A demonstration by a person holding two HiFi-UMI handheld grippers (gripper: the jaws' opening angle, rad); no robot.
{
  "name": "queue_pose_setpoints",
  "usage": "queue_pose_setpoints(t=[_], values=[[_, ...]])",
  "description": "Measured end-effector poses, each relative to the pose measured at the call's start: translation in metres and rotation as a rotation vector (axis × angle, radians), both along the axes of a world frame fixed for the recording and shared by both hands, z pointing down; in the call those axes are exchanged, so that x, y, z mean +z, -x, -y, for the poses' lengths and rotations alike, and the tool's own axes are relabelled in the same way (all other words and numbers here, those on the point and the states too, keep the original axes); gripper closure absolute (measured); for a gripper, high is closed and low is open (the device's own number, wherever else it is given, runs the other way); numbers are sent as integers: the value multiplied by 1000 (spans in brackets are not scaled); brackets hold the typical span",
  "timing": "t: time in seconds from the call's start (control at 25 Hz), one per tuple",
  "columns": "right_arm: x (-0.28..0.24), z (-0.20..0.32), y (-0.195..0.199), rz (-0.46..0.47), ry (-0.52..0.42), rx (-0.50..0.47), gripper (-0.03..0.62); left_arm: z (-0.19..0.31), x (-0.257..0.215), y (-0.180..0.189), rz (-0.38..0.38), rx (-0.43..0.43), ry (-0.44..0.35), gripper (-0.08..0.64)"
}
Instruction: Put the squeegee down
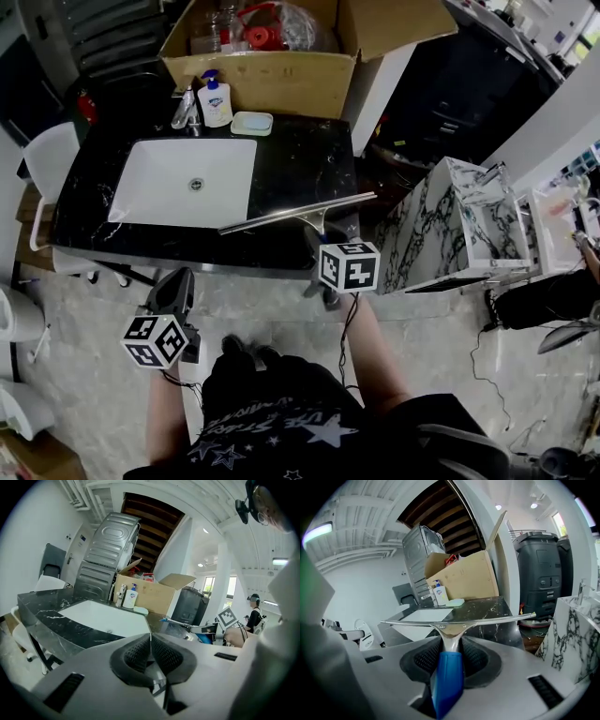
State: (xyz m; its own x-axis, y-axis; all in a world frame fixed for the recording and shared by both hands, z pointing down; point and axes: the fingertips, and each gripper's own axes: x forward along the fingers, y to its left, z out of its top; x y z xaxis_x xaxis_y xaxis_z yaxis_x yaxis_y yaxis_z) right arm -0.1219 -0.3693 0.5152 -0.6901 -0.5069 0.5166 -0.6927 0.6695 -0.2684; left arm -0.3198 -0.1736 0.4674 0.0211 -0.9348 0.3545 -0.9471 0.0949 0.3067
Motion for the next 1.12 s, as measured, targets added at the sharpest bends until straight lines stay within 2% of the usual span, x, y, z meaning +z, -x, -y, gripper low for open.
queue_pose_setpoints(t=[0.24,0.68,1.12], values=[[4,29,11,-12,-3,86,454,47,1,33,-2,71,-17,538],[10,87,40,-72,12,273,454,153,-2,99,-24,268,-27,538],[28,137,71,-159,44,360,454,229,12,146,-52,370,-5,538]])
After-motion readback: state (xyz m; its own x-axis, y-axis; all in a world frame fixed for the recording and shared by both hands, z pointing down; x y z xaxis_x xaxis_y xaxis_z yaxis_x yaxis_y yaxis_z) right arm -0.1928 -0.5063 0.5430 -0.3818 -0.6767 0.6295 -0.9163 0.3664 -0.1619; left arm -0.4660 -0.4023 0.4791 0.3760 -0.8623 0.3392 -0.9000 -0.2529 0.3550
